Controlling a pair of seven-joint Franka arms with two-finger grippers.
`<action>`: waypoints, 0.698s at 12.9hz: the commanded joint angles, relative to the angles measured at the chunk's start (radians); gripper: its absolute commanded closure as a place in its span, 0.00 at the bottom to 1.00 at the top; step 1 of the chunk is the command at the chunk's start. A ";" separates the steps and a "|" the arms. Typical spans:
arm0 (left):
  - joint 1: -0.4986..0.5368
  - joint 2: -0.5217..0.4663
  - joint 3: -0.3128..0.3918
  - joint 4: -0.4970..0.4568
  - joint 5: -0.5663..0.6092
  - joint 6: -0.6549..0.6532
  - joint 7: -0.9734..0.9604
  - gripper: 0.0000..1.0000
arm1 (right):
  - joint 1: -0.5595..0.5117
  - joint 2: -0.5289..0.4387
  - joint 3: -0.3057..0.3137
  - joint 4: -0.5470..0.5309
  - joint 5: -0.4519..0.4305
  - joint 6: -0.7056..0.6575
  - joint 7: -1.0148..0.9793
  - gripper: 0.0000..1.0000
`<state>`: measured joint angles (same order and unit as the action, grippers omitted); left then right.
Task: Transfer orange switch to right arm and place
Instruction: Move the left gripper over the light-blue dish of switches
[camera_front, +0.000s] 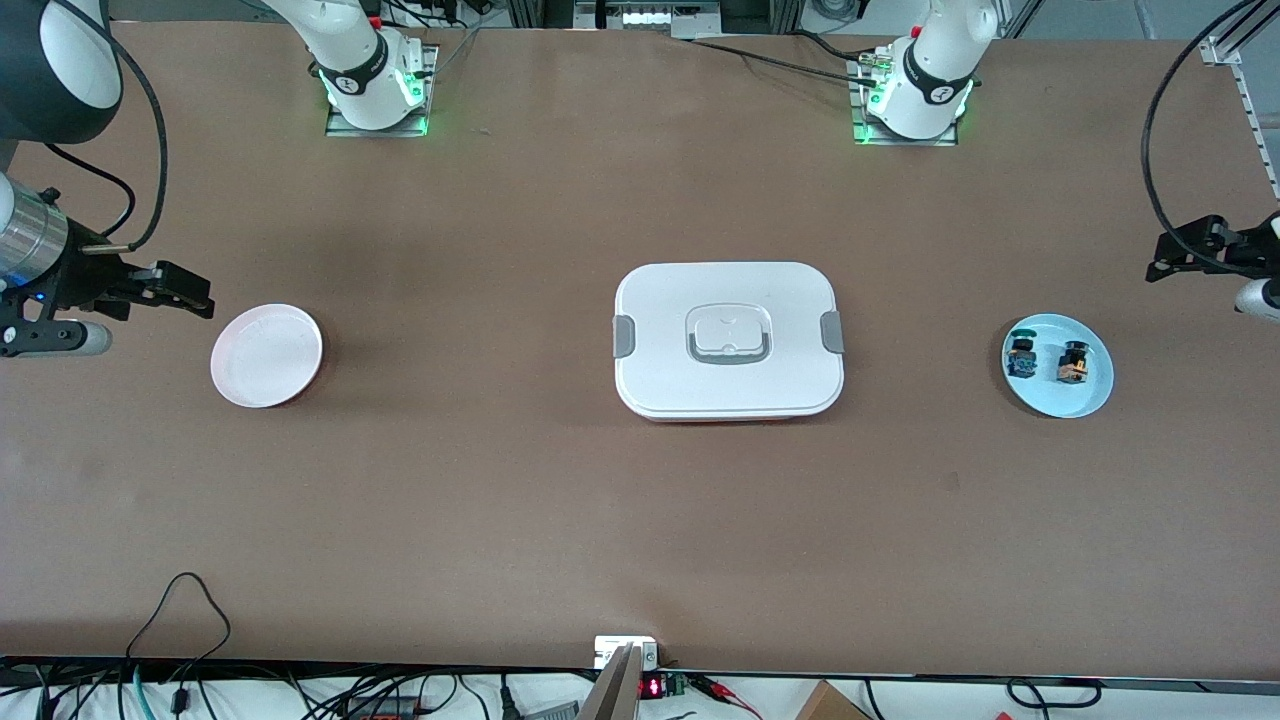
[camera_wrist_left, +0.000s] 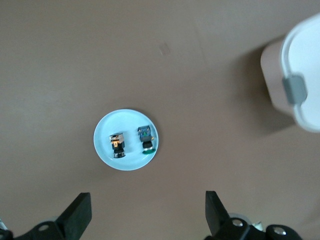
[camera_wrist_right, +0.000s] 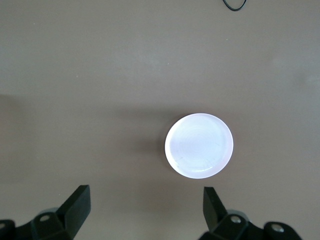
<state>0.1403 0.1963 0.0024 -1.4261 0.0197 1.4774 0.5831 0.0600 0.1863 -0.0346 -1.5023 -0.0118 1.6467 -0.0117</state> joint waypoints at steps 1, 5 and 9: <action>0.047 0.067 -0.007 -0.010 0.037 -0.012 0.255 0.00 | -0.003 0.001 0.001 0.019 0.010 -0.007 0.004 0.00; 0.058 0.135 -0.007 -0.037 0.121 0.029 0.452 0.00 | -0.012 -0.001 -0.005 0.019 0.007 -0.013 0.004 0.00; 0.084 0.201 -0.007 -0.114 0.126 0.193 0.699 0.00 | -0.057 -0.004 -0.005 0.019 0.010 -0.010 0.004 0.00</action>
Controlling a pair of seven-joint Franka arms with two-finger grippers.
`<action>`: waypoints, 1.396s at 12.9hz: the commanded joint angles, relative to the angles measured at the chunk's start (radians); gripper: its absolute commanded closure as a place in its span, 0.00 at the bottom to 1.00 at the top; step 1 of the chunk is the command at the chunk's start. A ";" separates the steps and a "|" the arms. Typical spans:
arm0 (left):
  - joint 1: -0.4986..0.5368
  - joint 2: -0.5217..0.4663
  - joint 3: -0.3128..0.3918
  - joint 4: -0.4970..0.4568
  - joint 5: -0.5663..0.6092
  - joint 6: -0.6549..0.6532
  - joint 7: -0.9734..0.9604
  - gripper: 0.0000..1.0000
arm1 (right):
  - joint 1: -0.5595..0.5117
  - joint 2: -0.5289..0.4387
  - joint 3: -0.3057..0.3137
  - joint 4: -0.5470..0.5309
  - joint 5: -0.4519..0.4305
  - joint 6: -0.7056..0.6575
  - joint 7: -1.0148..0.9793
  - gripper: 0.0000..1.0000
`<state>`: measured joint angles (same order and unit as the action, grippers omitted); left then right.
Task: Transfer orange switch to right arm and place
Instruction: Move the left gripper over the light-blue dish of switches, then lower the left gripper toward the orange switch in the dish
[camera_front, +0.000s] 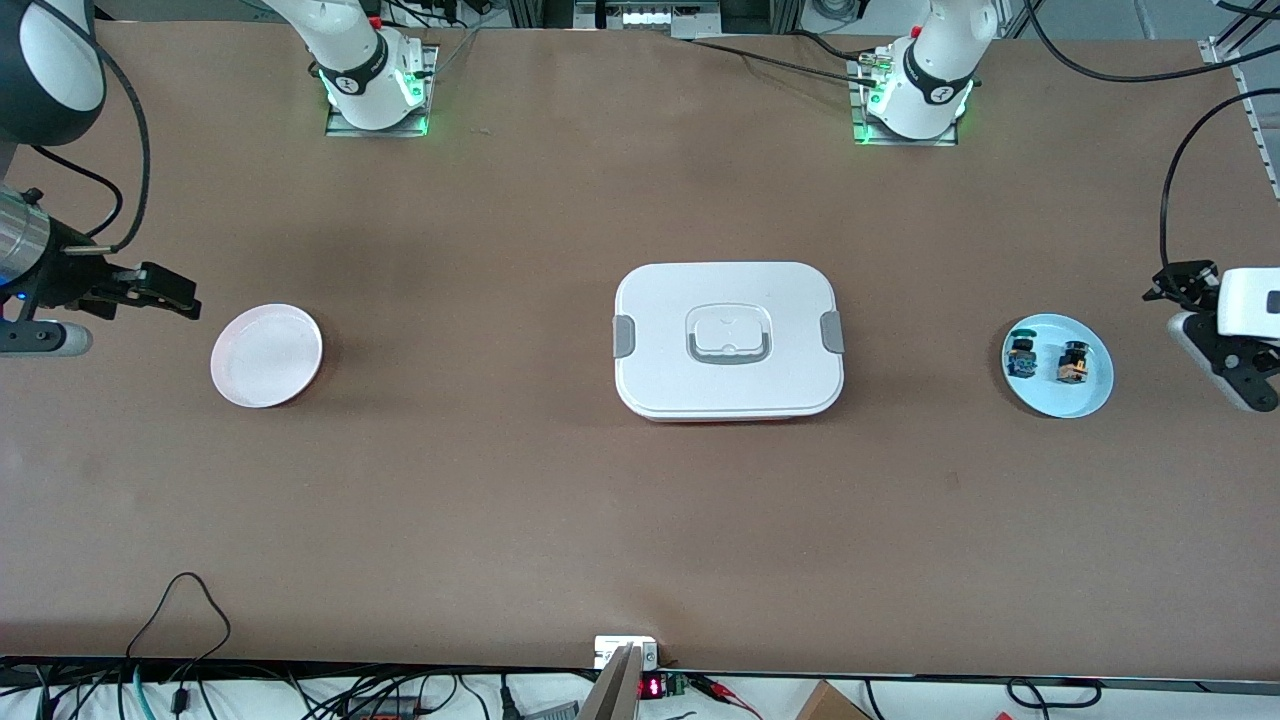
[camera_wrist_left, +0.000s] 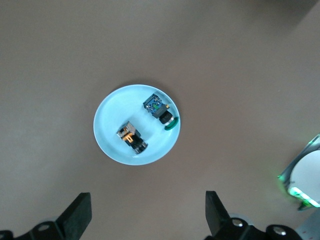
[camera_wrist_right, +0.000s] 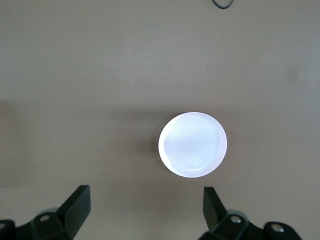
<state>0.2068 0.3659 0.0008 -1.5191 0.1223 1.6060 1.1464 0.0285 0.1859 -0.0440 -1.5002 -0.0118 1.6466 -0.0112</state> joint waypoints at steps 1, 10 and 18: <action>0.029 0.054 -0.005 -0.016 0.025 0.092 0.207 0.00 | -0.030 -0.005 0.003 0.017 0.010 -0.013 0.004 0.00; 0.094 0.226 -0.021 -0.024 -0.012 0.360 0.804 0.00 | -0.016 -0.036 0.018 0.018 0.016 -0.016 0.005 0.00; 0.144 0.225 -0.022 -0.168 -0.081 0.532 1.067 0.00 | -0.018 -0.028 0.015 0.011 0.000 -0.037 -0.013 0.00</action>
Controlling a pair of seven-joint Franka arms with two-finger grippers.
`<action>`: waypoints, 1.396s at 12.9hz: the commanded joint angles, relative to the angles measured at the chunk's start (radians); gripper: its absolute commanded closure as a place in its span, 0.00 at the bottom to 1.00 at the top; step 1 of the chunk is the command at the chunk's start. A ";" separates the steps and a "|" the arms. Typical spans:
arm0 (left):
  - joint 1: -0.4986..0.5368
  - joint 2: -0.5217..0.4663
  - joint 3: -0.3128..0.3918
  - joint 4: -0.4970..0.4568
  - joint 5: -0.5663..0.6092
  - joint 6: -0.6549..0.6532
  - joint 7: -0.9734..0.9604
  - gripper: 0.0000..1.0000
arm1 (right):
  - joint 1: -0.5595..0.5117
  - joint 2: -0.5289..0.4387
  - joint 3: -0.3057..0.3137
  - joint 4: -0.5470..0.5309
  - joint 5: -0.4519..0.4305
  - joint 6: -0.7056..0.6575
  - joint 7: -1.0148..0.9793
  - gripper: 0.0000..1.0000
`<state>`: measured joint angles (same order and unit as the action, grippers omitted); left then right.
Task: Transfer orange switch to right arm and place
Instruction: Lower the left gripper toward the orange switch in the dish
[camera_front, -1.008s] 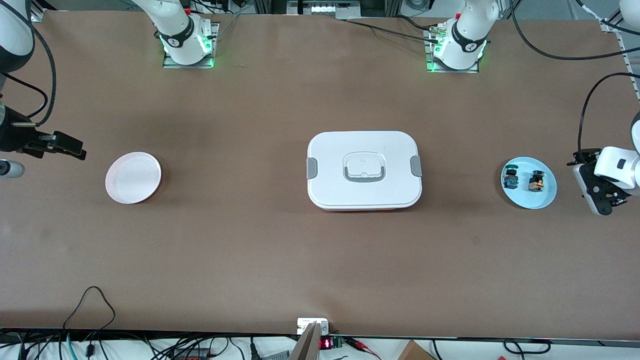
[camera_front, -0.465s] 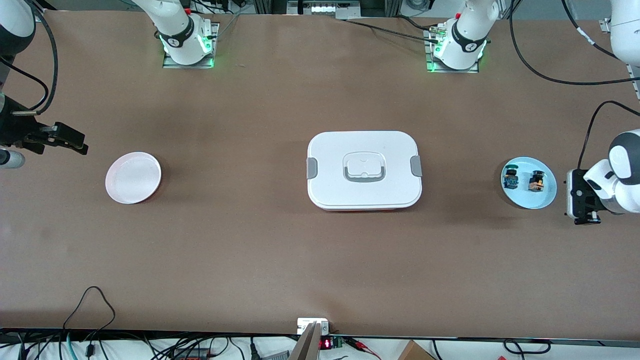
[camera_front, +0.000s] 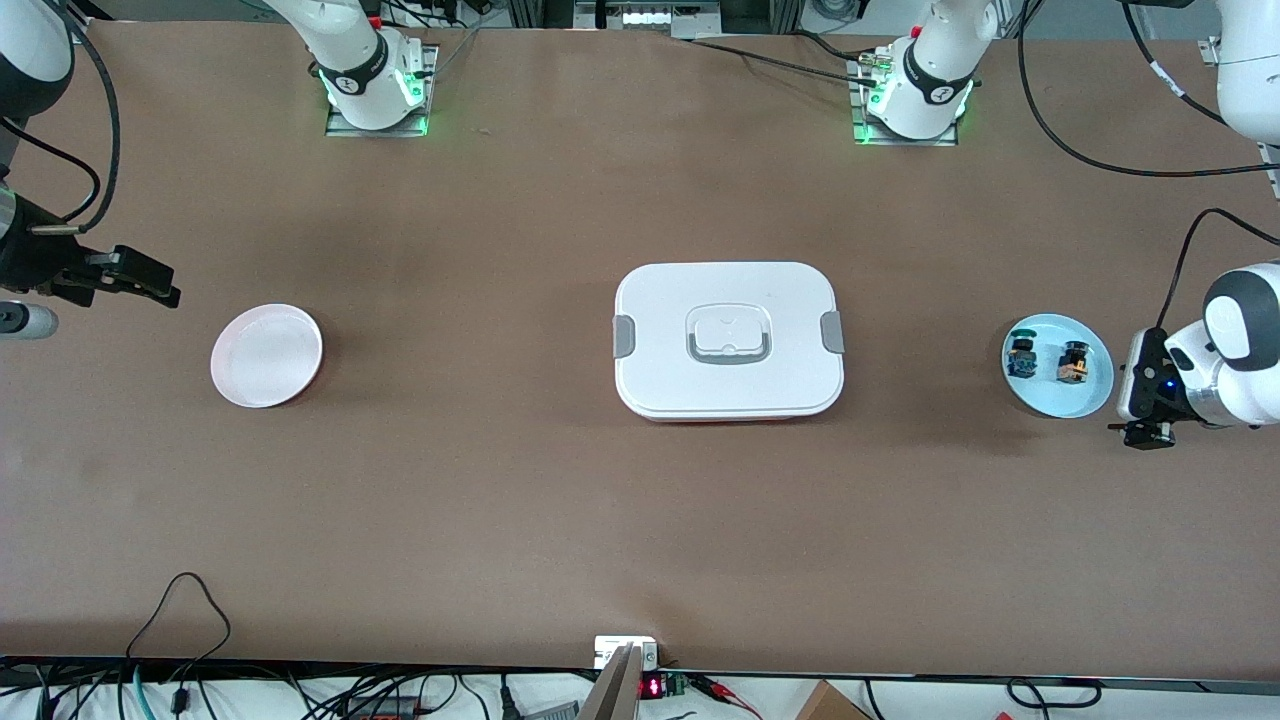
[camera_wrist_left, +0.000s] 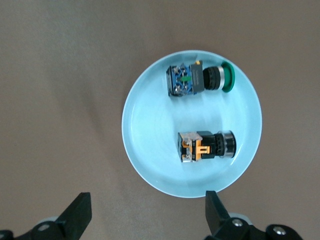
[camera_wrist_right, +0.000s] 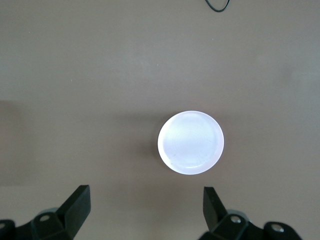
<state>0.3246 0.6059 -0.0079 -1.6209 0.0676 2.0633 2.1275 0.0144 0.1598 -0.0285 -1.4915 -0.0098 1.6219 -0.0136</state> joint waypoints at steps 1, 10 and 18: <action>0.027 -0.015 -0.014 -0.091 -0.038 0.104 0.086 0.00 | -0.002 -0.002 -0.001 0.002 -0.013 -0.011 -0.009 0.00; 0.068 -0.057 -0.014 -0.229 -0.077 0.178 0.080 0.00 | 0.022 -0.003 0.004 -0.001 -0.035 -0.008 0.006 0.00; 0.096 -0.080 -0.040 -0.286 -0.118 0.181 0.077 0.00 | 0.021 -0.005 0.002 -0.001 -0.035 -0.011 -0.006 0.00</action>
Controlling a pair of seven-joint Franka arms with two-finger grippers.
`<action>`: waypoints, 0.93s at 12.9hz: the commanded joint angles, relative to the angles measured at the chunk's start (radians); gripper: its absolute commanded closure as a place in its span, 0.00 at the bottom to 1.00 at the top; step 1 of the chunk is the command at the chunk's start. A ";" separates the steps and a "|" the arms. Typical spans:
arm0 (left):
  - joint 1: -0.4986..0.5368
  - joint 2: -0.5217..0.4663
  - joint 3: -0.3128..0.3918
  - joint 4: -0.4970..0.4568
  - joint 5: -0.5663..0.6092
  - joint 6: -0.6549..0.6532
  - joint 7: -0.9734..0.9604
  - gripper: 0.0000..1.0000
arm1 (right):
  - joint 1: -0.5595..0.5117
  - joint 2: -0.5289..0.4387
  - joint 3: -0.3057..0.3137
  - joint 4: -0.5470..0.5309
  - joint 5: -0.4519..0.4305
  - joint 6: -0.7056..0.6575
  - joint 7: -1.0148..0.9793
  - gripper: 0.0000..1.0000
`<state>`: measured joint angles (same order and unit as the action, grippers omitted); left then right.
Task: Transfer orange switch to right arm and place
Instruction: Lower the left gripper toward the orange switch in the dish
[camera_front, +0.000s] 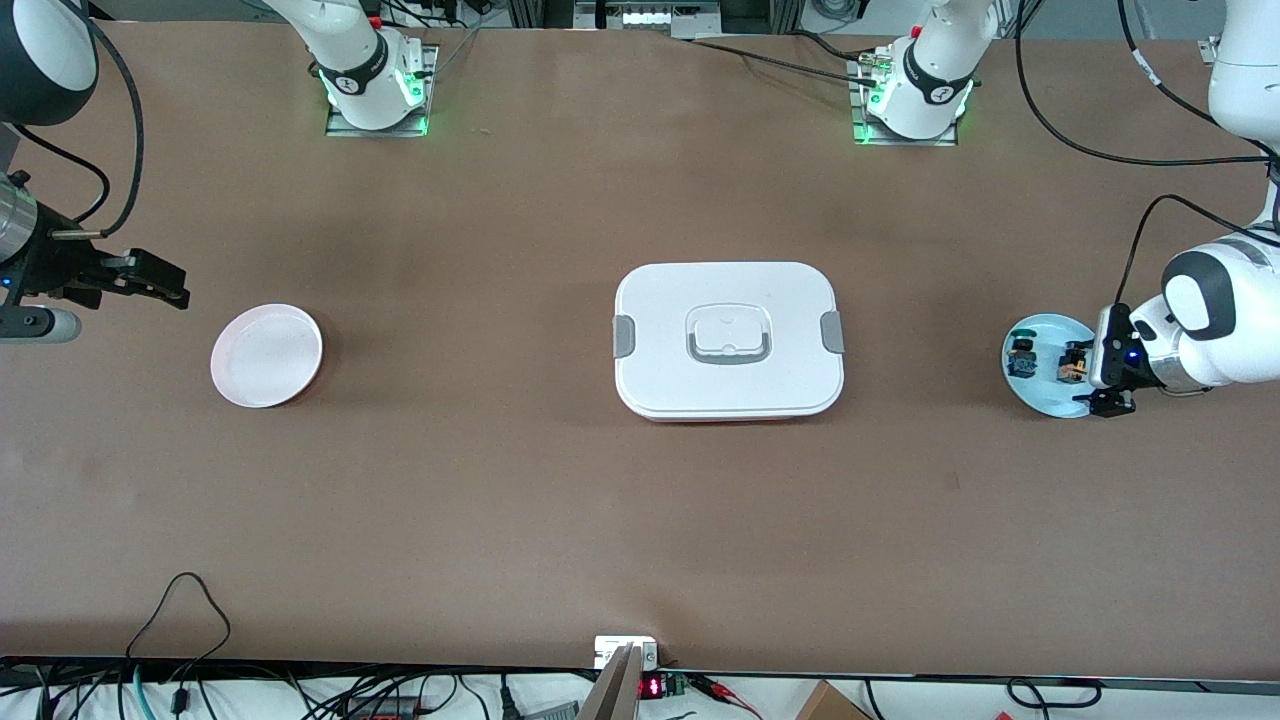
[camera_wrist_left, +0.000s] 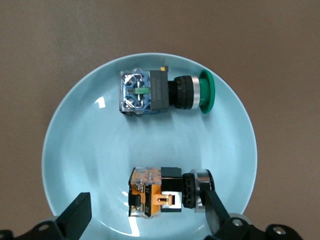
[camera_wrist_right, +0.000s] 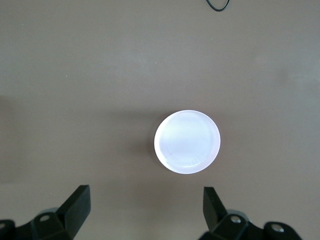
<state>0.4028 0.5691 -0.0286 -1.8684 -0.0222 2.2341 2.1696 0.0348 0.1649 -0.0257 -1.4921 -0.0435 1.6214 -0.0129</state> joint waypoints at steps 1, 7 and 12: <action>0.019 -0.044 -0.019 -0.038 -0.028 0.009 0.035 0.00 | -0.001 -0.010 -0.002 0.000 -0.001 -0.012 -0.007 0.00; 0.017 -0.035 -0.019 -0.040 -0.030 0.033 0.035 0.00 | 0.000 -0.004 -0.002 0.000 0.001 -0.005 0.004 0.00; 0.019 -0.034 -0.019 -0.063 -0.058 0.054 0.029 0.00 | -0.030 -0.002 -0.011 0.006 0.001 -0.003 0.008 0.00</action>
<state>0.4092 0.5615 -0.0381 -1.8870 -0.0435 2.2574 2.1697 0.0273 0.1646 -0.0350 -1.4916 -0.0436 1.6228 -0.0109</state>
